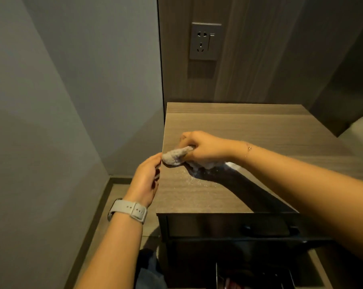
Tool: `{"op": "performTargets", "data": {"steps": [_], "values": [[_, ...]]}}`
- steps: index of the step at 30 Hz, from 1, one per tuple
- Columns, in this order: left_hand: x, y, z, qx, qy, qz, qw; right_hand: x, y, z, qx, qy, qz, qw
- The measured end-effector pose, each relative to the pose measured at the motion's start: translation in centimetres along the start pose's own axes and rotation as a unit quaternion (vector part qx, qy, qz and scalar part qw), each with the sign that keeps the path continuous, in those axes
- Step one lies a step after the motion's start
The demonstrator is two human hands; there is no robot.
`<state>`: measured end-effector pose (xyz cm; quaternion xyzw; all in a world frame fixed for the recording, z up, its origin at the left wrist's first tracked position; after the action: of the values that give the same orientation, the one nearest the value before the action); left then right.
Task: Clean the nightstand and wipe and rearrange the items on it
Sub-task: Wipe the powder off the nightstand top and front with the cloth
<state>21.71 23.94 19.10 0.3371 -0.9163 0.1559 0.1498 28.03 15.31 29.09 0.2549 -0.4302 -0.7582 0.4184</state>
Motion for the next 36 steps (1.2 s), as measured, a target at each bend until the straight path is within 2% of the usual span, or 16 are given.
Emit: {"op": "performTargets", "data": {"steps": [3, 5, 7, 9, 12, 16, 18, 21, 23, 26, 28, 30, 31, 32, 35, 36], "values": [[1.2, 1.7, -0.2, -0.013, -0.005, -0.039, 0.999, -3.0, 2.9, -2.1, -0.045, -0.091, -0.087, 0.991], [2.1, 1.6, -0.1, -0.042, -0.002, -0.039, 0.998, -5.1, 3.0, -2.7, 0.051, -0.093, -0.112, 0.988], [3.1, 1.5, 0.2, -0.068, -0.006, -0.036, 0.997, -5.4, 1.8, -2.0, 0.169, -0.05, -0.115, 0.978], [3.6, 1.7, 0.5, -0.068, -0.004, -0.035, 0.997, -3.6, 0.4, -0.5, 0.207, 0.019, -0.102, 0.973], [4.1, 2.2, 0.4, -0.071, -0.008, -0.032, 0.997, 1.5, -1.1, 2.4, 0.172, 0.12, -0.033, 0.977], [4.6, 2.0, 0.2, -0.088, -0.026, -0.05, 0.995, 5.7, -1.6, 4.0, 0.143, 0.144, 0.091, 0.975], [4.8, 2.0, 0.2, -0.106, -0.046, -0.069, 0.991, 4.1, 0.2, 4.0, 0.133, 0.114, 0.067, 0.982], [5.3, 2.3, 0.4, -0.089, -0.05, -0.099, 0.99, -0.2, 2.7, 2.7, 0.164, 0.038, -0.045, 0.985], [5.5, 2.3, 0.6, -0.085, -0.047, -0.107, 0.99, -1.4, 1.5, 3.0, 0.197, 0.027, -0.059, 0.978], [5.4, 2.6, 1.0, -0.093, -0.034, -0.115, 0.988, 0.7, -1.5, 5.7, 0.272, 0.118, -0.063, 0.953], [5.0, 3.0, 1.2, -0.101, -0.026, -0.122, 0.987, 3.8, -2.5, 7.3, 0.275, 0.172, -0.032, 0.945], [4.7, 2.9, 1.2, -0.121, -0.028, -0.12, 0.985, 6.3, -2.2, 7.9, 0.28, 0.186, 0.002, 0.942], [4.6, 2.9, 1.2, -0.127, -0.031, -0.117, 0.984, 6.9, -1.3, 7.9, 0.282, 0.165, -0.008, 0.945], [4.6, 2.8, 1.2, -0.132, -0.031, -0.114, 0.984, 7.1, 0.2, 7.7, 0.266, 0.121, -0.051, 0.955], [4.9, 2.8, 1.1, -0.137, -0.03, -0.112, 0.984, 8.3, 3.1, 7.5, 0.175, -0.034, -0.236, 0.955], [5.2, 2.8, 1.0, -0.126, -0.028, -0.114, 0.985, 8.6, 2.2, 7.9, 0.152, -0.059, -0.261, 0.952]]}}
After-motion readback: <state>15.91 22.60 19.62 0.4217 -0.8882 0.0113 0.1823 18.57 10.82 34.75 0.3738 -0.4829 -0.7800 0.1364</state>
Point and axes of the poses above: each hand's wrist, its own x-axis away from the middle knuckle, its own y-axis out of the back of the hand, z = x × y, the point moved 10 cm from there along -x, towards the middle knuckle, and after that the axes turned 12 degrees about -z, right-handed, at the moved point
